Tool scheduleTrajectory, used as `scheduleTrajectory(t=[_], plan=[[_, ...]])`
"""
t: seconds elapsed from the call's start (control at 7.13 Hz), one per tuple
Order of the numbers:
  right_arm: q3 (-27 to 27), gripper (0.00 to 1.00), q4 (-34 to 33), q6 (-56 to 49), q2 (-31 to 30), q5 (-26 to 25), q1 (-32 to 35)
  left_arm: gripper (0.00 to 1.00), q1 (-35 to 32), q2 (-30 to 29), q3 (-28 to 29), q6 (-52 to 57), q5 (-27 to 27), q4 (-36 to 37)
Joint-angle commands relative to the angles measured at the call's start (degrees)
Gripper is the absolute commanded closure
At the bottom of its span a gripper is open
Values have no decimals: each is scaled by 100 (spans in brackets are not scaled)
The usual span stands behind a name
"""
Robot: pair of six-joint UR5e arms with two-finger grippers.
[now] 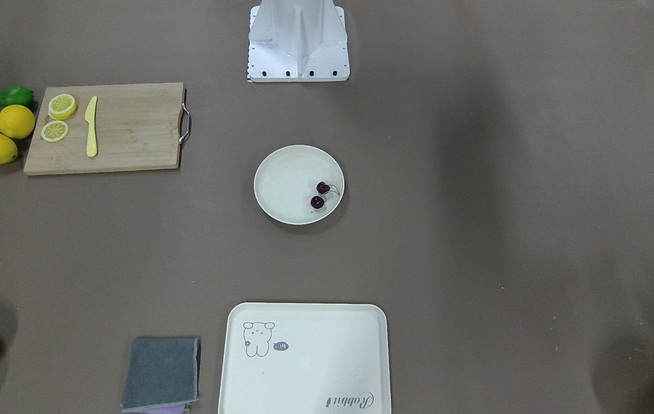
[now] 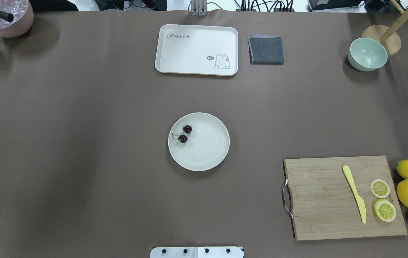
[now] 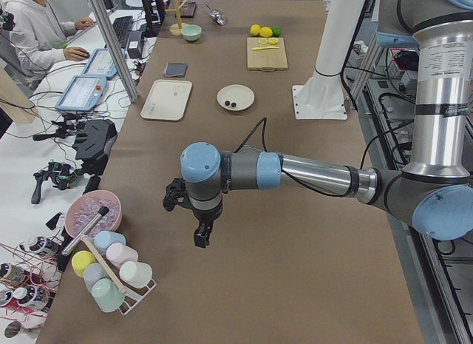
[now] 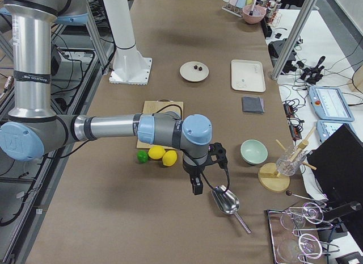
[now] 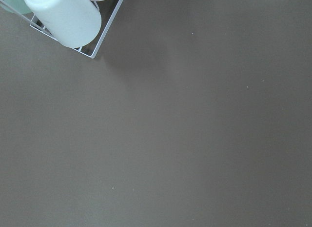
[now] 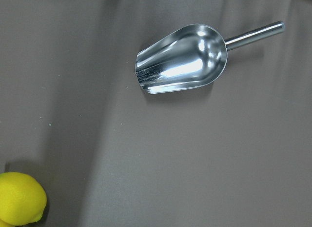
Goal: Place red cherry on plate
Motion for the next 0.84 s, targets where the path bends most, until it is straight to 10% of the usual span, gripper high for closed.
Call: scheduleTrajectory(t=[0.0,0.42,0.7], plan=[[-39,0,4,-10,-66,-20,9,2,0,0,-5,0,0,-1],[-321,0,12,-2,-41,155,105,2,-53,183,-39,35,-18,-36],[-338,0,457,-1,-58,595,237,2,-473,464,-83,53,-945,-141]])
